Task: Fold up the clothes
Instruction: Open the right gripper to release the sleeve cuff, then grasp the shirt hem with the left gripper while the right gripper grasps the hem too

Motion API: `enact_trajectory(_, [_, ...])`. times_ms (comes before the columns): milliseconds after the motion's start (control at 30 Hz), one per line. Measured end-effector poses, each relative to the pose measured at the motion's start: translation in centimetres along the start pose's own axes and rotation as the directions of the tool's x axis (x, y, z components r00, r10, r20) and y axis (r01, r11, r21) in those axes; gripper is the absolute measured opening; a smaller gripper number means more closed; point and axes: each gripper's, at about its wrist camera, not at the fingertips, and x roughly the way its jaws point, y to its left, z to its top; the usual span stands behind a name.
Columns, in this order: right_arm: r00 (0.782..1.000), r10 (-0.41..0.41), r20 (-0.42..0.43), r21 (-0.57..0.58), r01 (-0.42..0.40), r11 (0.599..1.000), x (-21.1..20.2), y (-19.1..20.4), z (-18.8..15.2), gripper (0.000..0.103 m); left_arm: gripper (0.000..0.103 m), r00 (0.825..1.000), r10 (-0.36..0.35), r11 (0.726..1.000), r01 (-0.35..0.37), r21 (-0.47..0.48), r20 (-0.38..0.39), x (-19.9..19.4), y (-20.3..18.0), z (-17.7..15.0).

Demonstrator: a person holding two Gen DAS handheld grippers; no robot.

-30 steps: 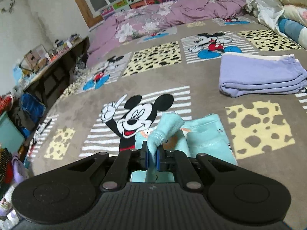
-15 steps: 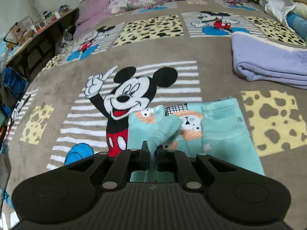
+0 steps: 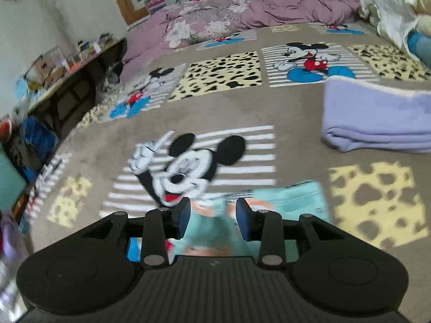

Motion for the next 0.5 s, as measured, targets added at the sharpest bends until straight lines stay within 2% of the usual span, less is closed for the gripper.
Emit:
enact_trajectory(100, [0.997, 0.050, -0.055, -0.032, -0.051, 0.998, 0.3, -1.7, -1.0, 0.038, 0.040, 1.000, 0.025, 1.000, -0.025, 0.001, 0.006, 0.3, -0.3, 0.1])
enact_trajectory(200, [0.994, 0.079, -0.078, -0.084, -0.086, 0.993, 1.0, -2.0, -2.5, 0.038, 0.035, 0.999, 0.052, 0.999, -0.052, -0.014, 0.008, 0.5, -0.2, 0.2])
enact_trajectory(267, [0.992, 0.099, -0.079, -0.105, -0.107, 0.989, 1.4, -1.8, -3.4, 0.038, 0.025, 0.998, 0.065, 0.997, -0.065, -0.043, 0.011, 0.7, 0.2, 0.2])
enact_trajectory(400, [0.983, 0.160, -0.095, -0.105, -0.170, 0.980, 2.4, -1.6, -4.1, 0.037, 0.014, 1.000, 0.024, 0.978, -0.020, -0.206, 0.018, 0.3, 2.5, 0.1])
enact_trajectory(433, [0.979, 0.175, -0.106, -0.086, -0.185, 0.979, 2.6, -1.8, -4.2, 0.032, 0.012, 1.000, 0.011, 0.971, -0.006, -0.239, 0.020, 0.2, 3.0, 0.1])
enact_trajectory(467, [0.976, 0.190, -0.108, -0.066, -0.197, 0.978, 2.7, -2.1, -4.3, 0.010, 0.012, 1.000, -0.004, 0.961, 0.010, -0.278, 0.023, 0.1, 3.5, 0.0])
enact_trajectory(500, [0.974, 0.203, -0.098, -0.041, -0.208, 0.977, 2.5, -2.4, -4.3, 0.005, 0.011, 1.000, -0.015, 0.951, 0.022, -0.308, 0.025, 0.1, 3.8, -0.1])
